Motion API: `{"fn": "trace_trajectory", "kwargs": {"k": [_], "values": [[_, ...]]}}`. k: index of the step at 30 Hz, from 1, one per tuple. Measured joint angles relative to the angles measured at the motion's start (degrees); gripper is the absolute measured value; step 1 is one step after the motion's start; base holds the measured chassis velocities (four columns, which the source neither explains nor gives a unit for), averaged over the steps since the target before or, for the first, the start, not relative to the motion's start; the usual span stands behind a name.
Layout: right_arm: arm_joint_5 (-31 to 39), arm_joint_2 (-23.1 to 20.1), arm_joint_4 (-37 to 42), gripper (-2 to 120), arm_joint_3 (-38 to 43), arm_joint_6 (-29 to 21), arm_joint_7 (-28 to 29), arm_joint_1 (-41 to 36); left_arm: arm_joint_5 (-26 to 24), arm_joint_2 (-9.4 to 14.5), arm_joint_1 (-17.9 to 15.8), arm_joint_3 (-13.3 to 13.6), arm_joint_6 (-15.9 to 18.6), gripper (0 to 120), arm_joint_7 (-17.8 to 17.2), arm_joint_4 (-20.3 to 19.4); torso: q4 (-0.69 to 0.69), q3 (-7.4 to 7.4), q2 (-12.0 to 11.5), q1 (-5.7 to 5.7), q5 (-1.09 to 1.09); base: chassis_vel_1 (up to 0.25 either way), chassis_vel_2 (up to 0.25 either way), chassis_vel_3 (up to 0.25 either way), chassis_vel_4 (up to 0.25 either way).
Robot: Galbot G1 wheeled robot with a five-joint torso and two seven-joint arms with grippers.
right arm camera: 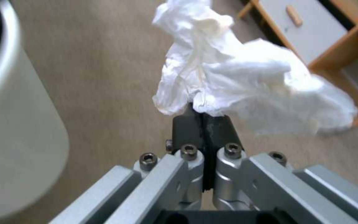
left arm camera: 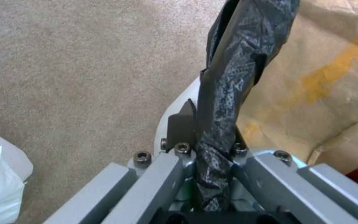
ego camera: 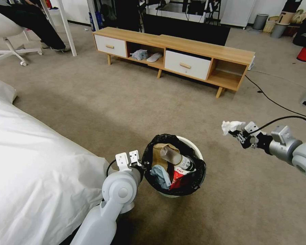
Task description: Pick up the trash bin, then pick up the garbage from the floor and place it into the trash bin.
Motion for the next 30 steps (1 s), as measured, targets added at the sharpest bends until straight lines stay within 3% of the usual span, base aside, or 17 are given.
{"fn": "trace_trajectory", "kwargs": {"k": [16, 30], "values": [[12.4, -1.6, 14.4, 0, 1.7, -0.2, 2.6, 1.7, -0.5, -0.8, 0.0, 0.5, 0.0, 1, 0.0, 0.0, 0.00, 0.00, 0.0, 0.00, -0.01, 0.000, 0.000, 0.000, 0.000], [13.2, -2.4, 20.1, 0, -2.5, 0.6, 2.1, 2.6, -0.9, -2.0, -0.7, 1.2, 0.0, 1, -0.2, 0.6, 0.00, 0.00, 0.0, 0.00, 0.00, 0.000, 0.000, 0.000, 0.000]]}}
